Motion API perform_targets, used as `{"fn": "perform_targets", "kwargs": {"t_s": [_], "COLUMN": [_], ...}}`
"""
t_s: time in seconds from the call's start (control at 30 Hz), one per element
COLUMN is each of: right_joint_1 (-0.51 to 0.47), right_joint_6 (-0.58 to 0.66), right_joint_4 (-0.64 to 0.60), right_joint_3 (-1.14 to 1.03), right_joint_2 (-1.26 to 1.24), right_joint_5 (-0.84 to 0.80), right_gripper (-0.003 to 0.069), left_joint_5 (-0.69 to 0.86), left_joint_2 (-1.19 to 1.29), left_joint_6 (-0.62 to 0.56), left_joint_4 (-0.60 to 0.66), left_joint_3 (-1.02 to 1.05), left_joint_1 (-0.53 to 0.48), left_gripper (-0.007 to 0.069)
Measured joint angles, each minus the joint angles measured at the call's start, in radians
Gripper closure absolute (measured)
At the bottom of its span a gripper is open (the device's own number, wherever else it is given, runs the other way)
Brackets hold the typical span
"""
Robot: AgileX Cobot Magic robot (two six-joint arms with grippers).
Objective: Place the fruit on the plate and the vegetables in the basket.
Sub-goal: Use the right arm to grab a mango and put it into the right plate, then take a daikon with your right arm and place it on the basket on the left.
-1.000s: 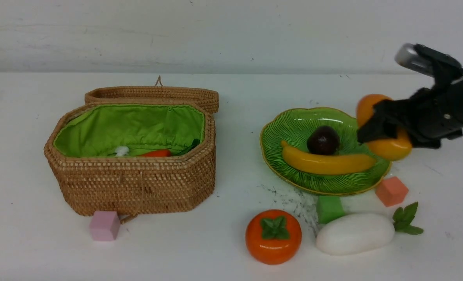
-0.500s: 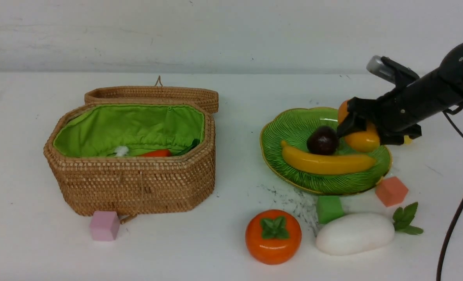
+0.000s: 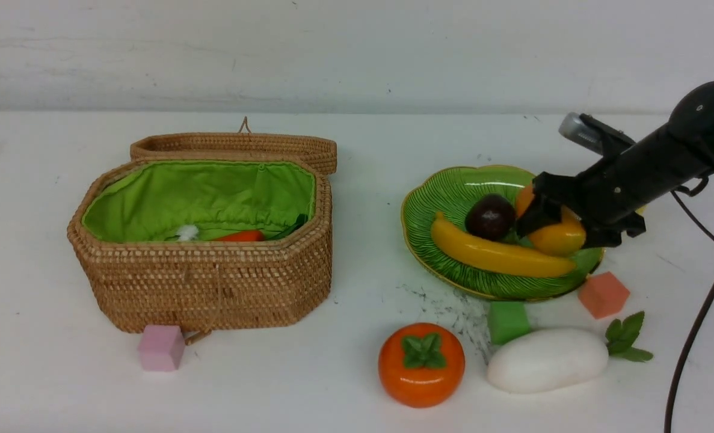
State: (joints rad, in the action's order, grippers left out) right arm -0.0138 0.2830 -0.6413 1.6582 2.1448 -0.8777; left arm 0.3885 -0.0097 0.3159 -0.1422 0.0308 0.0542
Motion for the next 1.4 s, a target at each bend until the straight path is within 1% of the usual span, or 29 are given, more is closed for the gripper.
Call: {"fn": "perform_targets", "kwargs": {"t_s": [0.07, 0.17, 0.53, 0.73, 0.83, 0.93, 1.0, 1.03, 1.07, 1.1, 1.13, 1.17, 1.2, 1.23, 1.27, 1.33, 1.4], "right_joint_1": [0.000, 0.000, 0.000, 0.000, 0.000, 0.009, 0.039, 0.061, 0.065, 0.089, 0.127, 0.131, 0.156, 0.171, 0.176, 0.184, 0.186], "right_joint_6": [0.000, 0.000, 0.001, 0.032, 0.026, 0.023, 0.098, 0.168, 0.184, 0.258, 0.452, 0.475, 0.627, 0.738, 0.786, 0.923, 0.979], "right_joint_4": [0.005, 0.012, 0.035, 0.060, 0.114, 0.159, 0.216, 0.246, 0.252, 0.277, 0.332, 0.337, 0.376, 0.400, 0.408, 0.423, 0.431], "right_joint_3": [0.000, 0.000, 0.000, 0.000, -0.002, -0.036, -0.104, -0.143, -0.152, -0.186, -0.259, -0.266, -0.314, -0.345, -0.367, -0.412, -0.430], "right_joint_2": [0.001, 0.000, -0.057, -0.126, -0.204, -0.275, -0.345, -0.376, -0.382, -0.404, -0.437, -0.438, -0.446, -0.446, -0.443, -0.433, -0.422], "right_joint_5": [-0.017, -0.032, -0.132, -0.210, -0.283, -0.320, -0.326, -0.329, -0.331, -0.336, -0.340, -0.340, -0.337, -0.324, -0.307, -0.231, -0.147], "right_gripper": [-0.0001, -0.0022, 0.0001, 0.0012, 0.0017, 0.0020, 0.0026, 0.0028, 0.0029, 0.0034, 0.0046, 0.0047, 0.0059, 0.0068, 0.0071, 0.0078, 0.0078], "left_joint_5": [0.000, 0.000, 0.000, 0.000, 0.000, 0.000, 0.000, 0.000, 0.000, 0.000, 0.000, 0.000, 0.000, 0.000, 0.000, 0.000, 0.000], "left_joint_2": [0.000, 0.000, 0.000, 0.000, 0.000, 0.000, 0.000, 0.000, 0.000, 0.000, 0.000, 0.000, 0.000, 0.000, 0.000, 0.000, 0.000], "left_joint_6": [0.000, 0.000, 0.000, 0.000, 0.000, 0.000, 0.000, 0.000, 0.000, 0.000, 0.000, 0.000, 0.000, 0.000, 0.000, 0.000, 0.000], "left_joint_4": [0.000, 0.000, 0.001, 0.001, 0.001, 0.001, 0.000, 0.000, 0.000, 0.000, 0.000, 0.000, 0.000, 0.000, 0.000, 0.001, 0.001], "left_joint_3": [0.000, 0.000, 0.000, 0.000, 0.000, 0.000, 0.000, 0.000, 0.000, 0.000, 0.000, 0.000, 0.000, 0.000, 0.000, 0.000, 0.000], "left_joint_1": [0.000, 0.000, 0.000, 0.000, 0.000, 0.000, 0.000, 0.000, 0.000, 0.000, 0.000, 0.000, 0.000, 0.000, 0.000, 0.000, 0.000], "left_gripper": [0.0472, 0.0472, 0.0466, 0.0459, 0.0459, 0.0459, 0.0459, 0.0459, 0.0459, 0.0459, 0.0459, 0.0459, 0.0459, 0.0459, 0.0459, 0.0459, 0.0459]}}
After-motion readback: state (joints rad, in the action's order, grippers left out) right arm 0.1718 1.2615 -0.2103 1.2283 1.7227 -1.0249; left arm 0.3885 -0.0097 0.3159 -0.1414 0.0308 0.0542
